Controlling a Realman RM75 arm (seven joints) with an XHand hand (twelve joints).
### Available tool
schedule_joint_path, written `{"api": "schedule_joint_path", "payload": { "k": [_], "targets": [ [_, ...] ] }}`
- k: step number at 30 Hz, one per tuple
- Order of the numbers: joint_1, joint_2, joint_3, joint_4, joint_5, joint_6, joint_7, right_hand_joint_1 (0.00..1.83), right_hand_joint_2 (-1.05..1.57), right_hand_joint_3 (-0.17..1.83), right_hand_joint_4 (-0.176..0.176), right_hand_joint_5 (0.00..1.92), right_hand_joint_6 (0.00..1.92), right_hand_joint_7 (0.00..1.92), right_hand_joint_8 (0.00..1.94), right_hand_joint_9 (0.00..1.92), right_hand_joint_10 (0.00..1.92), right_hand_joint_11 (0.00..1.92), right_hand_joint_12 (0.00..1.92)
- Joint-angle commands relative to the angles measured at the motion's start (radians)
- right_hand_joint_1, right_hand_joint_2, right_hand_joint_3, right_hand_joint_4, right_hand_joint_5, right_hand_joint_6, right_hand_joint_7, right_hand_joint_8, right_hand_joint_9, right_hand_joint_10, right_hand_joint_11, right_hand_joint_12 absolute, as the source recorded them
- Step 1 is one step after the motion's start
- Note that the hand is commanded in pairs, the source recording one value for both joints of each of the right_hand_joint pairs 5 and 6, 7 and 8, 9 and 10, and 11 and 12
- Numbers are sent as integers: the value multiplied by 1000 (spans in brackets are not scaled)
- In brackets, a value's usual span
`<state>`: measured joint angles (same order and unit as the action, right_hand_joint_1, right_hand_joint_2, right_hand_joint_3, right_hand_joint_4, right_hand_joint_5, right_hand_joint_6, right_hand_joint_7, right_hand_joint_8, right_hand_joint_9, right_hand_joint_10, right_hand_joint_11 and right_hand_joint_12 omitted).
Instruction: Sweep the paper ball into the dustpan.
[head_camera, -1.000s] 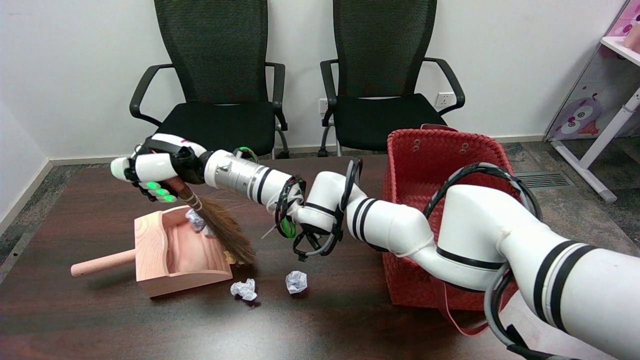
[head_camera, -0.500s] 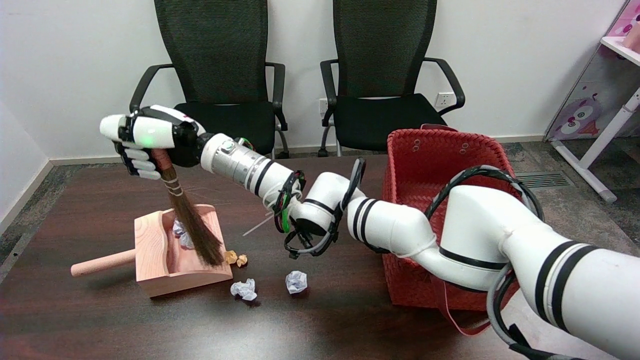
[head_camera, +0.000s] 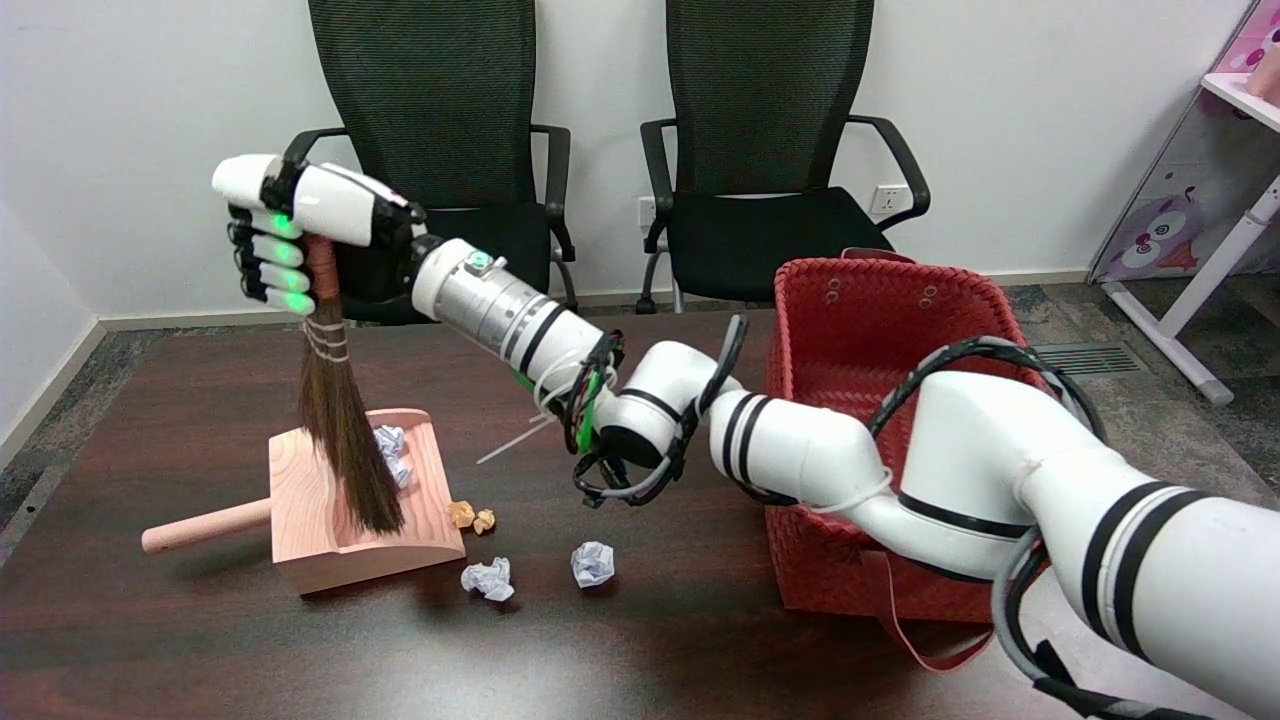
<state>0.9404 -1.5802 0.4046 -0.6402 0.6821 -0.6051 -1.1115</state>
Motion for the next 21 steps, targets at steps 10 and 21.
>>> {"api": "schedule_joint_path", "payload": {
  "k": [10,21],
  "targets": [
    [-261,354,308,-553,48,54,-709,817,1360,1670,11,1920,1920,1920,1920,1920,1920,1920,1920],
    [-454,360,426,-685,80,79,-1053,821,1499,1749,19,1920,1920,1920,1920,1920,1920,1920,1920]
  ]
}}
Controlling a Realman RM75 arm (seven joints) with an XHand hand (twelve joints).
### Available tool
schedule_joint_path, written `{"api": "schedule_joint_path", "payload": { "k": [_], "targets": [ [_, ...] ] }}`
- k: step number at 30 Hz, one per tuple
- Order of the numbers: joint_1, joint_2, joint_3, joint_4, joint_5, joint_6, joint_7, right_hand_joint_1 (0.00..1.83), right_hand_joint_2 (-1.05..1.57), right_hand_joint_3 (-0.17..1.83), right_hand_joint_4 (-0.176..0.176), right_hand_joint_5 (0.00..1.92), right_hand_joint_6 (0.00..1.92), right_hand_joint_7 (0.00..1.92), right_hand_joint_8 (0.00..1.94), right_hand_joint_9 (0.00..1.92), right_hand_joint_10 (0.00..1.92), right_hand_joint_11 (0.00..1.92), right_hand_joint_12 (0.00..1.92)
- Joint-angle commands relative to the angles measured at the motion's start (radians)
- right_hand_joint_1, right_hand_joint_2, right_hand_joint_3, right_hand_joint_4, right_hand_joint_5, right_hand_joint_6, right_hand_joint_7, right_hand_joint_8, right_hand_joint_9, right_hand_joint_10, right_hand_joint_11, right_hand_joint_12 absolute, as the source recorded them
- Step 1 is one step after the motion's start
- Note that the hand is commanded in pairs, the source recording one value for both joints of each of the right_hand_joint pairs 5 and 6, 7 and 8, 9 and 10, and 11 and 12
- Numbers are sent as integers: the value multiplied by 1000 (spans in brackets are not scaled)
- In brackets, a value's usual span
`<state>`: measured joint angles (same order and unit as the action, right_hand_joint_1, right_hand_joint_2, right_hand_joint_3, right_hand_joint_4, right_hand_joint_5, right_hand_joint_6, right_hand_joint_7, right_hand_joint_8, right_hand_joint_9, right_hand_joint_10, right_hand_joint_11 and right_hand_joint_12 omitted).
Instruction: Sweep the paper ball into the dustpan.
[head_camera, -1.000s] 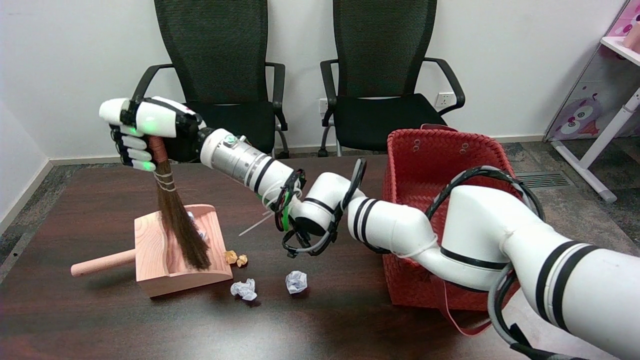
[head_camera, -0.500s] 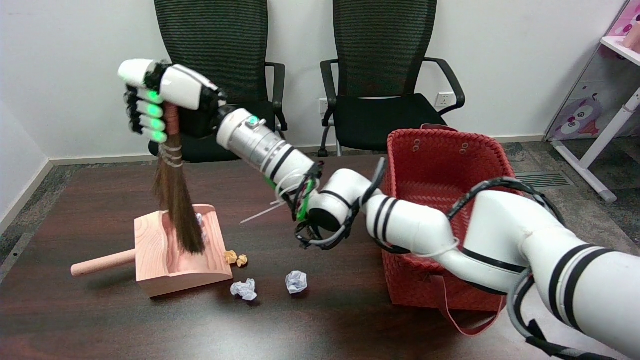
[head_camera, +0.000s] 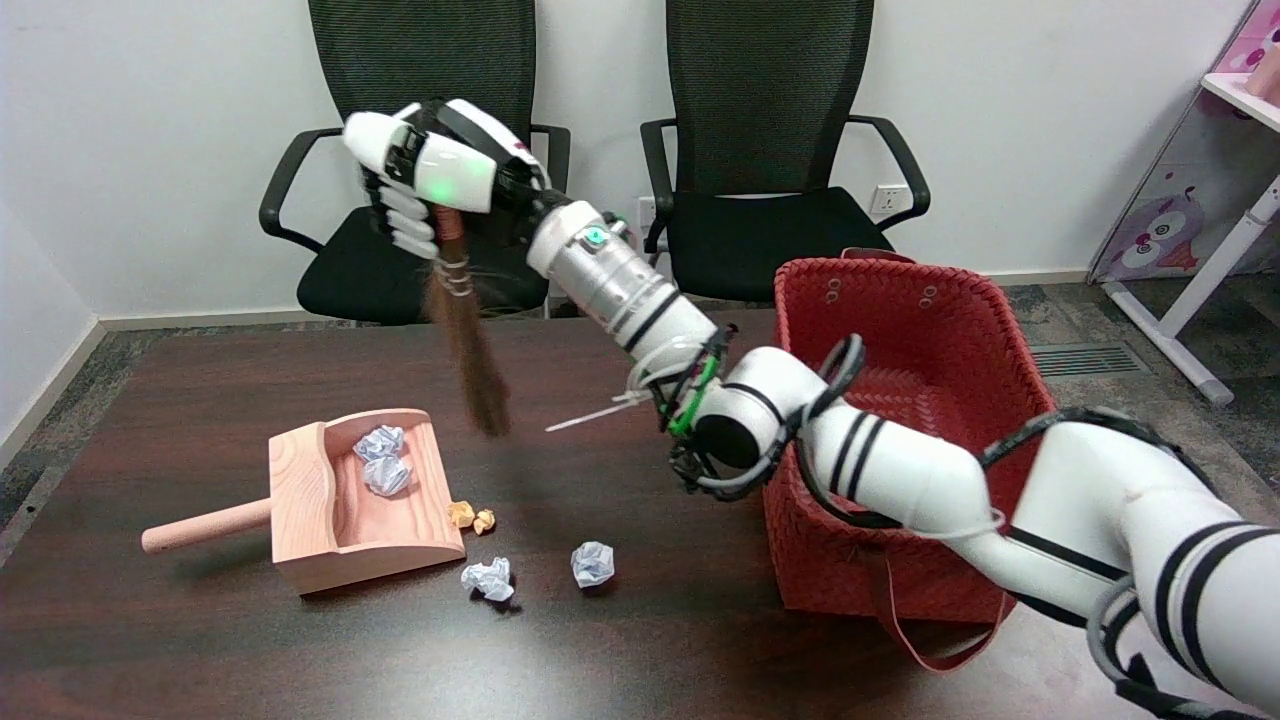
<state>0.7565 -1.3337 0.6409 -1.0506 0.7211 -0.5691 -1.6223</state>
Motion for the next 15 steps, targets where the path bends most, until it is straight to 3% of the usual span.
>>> {"api": "schedule_joint_path", "payload": {
  "k": [1,9,15],
  "targets": [
    [-286,114,192,-290,55,57,-558,820,1505,1753,20,1920,1920,1920,1920,1920,1920,1920,1920],
    [-435,71,206,-420,260,73,-859,816,1534,1831,22,1920,1920,1920,1920,1920,1920,1920,1920],
    [-431,1,144,-378,261,80,-873,828,1514,1833,22,1920,1920,1920,1920,1920,1920,1920,1920]
  ]
}}
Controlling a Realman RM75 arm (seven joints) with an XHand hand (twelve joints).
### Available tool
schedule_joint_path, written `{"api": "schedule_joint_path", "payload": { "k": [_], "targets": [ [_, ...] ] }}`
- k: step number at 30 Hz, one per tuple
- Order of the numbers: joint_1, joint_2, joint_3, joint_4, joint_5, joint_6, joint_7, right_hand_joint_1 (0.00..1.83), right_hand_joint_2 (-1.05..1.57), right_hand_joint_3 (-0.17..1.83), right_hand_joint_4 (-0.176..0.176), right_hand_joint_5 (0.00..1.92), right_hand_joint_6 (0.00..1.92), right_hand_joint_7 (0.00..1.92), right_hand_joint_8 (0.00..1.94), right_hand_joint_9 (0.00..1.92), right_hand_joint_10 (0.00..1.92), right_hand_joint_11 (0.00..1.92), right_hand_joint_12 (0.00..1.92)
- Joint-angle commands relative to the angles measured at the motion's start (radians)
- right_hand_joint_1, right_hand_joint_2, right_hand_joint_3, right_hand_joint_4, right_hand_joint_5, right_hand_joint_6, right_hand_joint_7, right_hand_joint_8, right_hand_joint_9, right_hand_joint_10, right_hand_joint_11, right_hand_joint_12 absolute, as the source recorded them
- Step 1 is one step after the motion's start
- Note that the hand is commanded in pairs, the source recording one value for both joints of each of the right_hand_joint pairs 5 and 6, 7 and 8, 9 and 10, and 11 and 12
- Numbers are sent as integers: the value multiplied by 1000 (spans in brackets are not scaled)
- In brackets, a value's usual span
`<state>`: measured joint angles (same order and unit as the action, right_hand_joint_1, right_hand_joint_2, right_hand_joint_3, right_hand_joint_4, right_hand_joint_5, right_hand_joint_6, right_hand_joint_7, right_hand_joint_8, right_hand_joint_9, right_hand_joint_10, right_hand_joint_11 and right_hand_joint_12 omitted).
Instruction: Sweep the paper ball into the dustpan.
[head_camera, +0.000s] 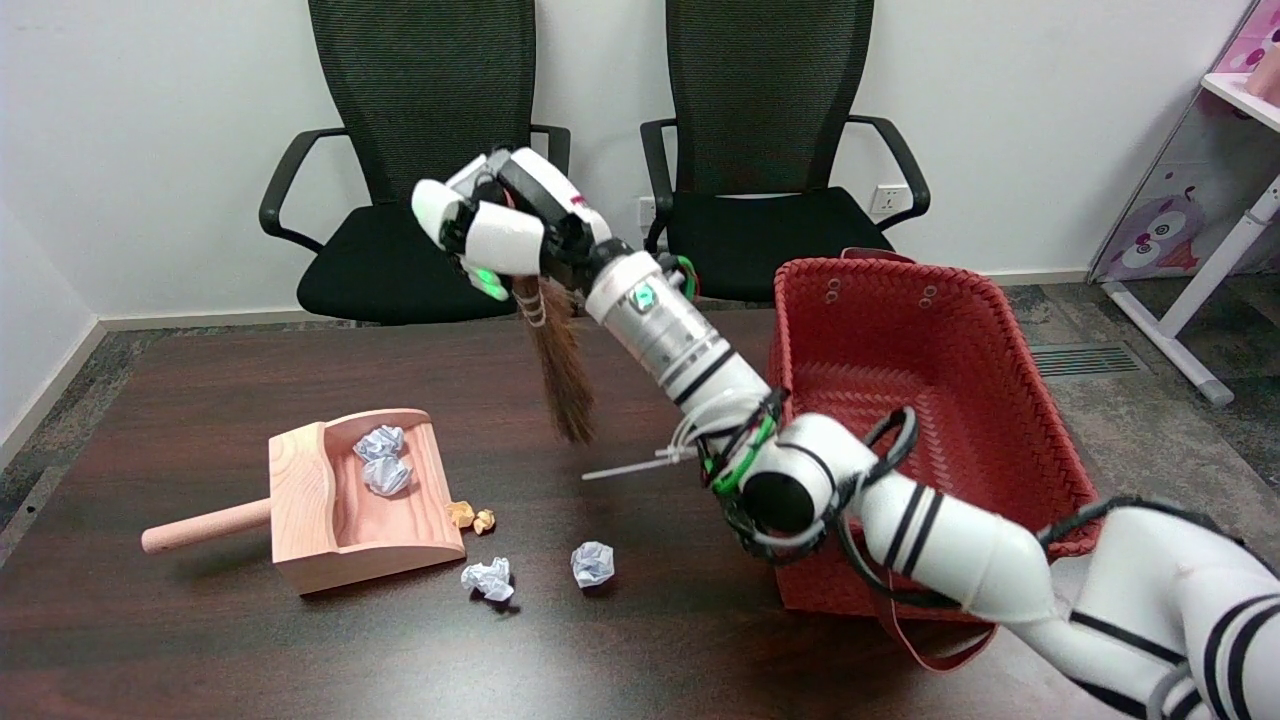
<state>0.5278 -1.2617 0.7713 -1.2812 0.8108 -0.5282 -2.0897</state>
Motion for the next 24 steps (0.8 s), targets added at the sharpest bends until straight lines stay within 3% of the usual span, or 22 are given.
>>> {"api": "schedule_joint_path", "payload": {
  "k": [1,14,24],
  "targets": [
    [-197,-81,2,-134,171,39,-406,828,1509,1833,22,1920,1920,1920,1920,1920,1920,1920,1920],
    [-115,-292,-77,135,28,70,-406,832,1447,1833,22,1920,1920,1920,1920,1920,1920,1920,1920],
    [-51,-378,-82,303,1,65,-395,832,1426,1833,22,1920,1920,1920,1920,1920,1920,1920,1920]
  ]
}}
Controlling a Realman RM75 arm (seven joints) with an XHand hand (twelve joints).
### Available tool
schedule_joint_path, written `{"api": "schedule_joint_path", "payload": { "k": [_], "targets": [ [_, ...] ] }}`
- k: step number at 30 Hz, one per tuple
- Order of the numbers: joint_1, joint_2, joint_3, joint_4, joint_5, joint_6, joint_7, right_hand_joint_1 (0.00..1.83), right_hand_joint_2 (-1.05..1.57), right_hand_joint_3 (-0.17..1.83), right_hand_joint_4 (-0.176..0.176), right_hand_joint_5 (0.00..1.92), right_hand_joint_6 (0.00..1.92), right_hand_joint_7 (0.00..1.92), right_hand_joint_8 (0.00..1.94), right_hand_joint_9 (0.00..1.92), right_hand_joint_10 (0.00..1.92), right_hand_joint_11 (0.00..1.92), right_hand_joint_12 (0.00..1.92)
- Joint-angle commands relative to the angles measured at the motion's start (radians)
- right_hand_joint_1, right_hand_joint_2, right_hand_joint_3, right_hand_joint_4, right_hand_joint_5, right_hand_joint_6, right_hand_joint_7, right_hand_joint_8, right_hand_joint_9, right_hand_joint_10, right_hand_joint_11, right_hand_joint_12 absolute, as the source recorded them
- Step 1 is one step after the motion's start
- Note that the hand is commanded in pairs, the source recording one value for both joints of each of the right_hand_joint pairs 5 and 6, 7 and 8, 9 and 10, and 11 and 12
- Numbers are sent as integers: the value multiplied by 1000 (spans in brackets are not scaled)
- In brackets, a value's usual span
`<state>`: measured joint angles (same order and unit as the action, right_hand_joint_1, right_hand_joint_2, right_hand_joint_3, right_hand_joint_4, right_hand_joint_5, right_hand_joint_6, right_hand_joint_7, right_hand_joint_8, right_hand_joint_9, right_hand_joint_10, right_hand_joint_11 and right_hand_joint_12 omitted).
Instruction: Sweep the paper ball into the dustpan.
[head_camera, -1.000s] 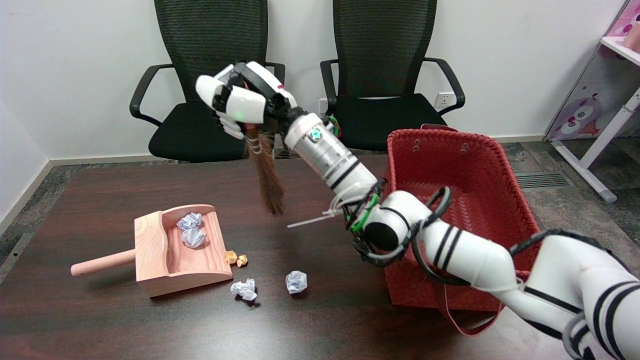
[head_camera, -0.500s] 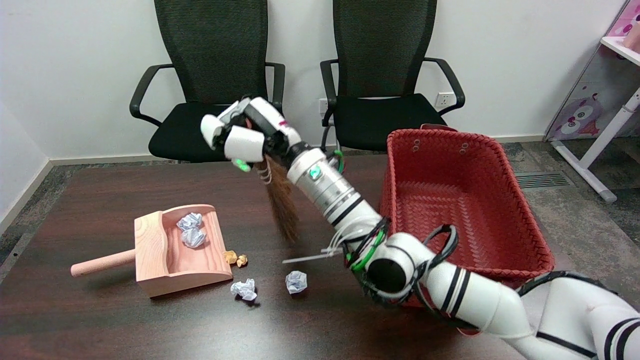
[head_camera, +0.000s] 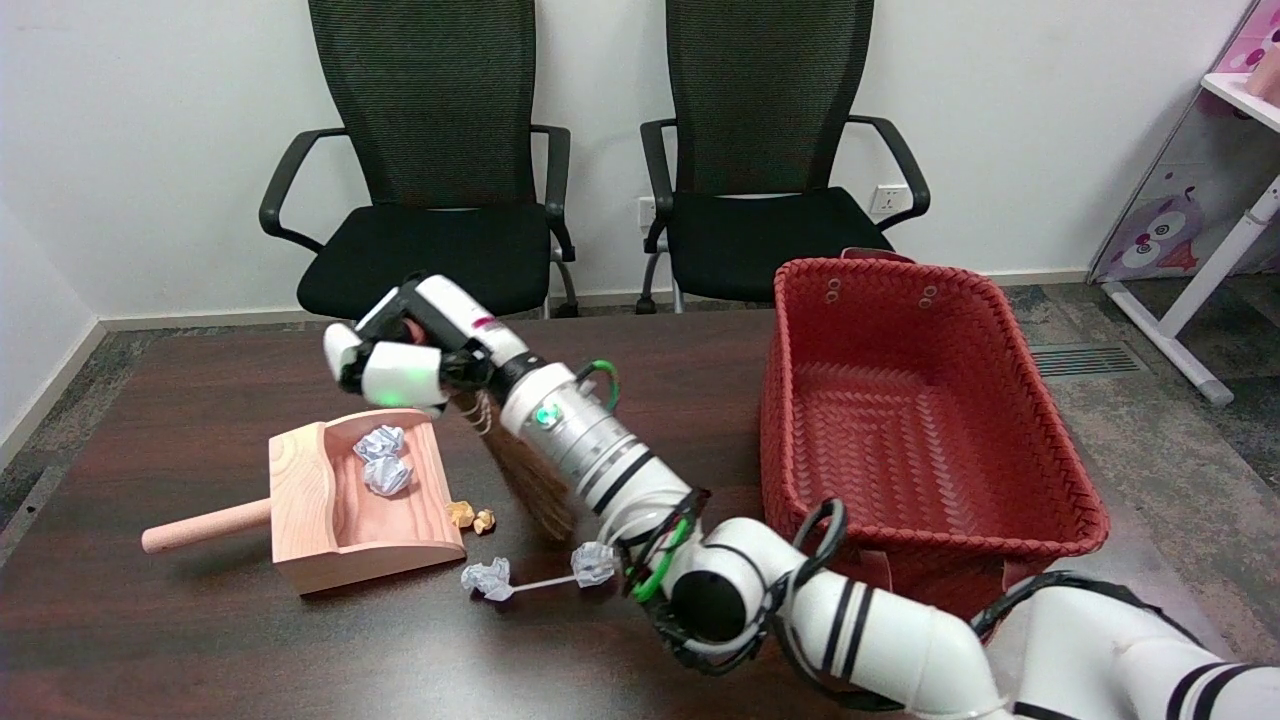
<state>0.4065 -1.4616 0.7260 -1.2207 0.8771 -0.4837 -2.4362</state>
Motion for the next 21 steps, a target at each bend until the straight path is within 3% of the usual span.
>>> {"api": "schedule_joint_path", "payload": {
  "k": [1,13,21],
  "targets": [
    [76,-186,-38,259,-66,20,-49,832,1420,1833,22,1920,1920,1920,1920,1920,1920,1920,1920],
    [119,-258,-45,442,-74,-44,-32,818,1321,1833,19,1920,1920,1920,1920,1920,1920,1920,1920],
    [146,-269,-45,472,-73,-57,288,806,1103,1833,6,1920,1920,1920,1920,1920,1920,1920,1920]
  ]
}}
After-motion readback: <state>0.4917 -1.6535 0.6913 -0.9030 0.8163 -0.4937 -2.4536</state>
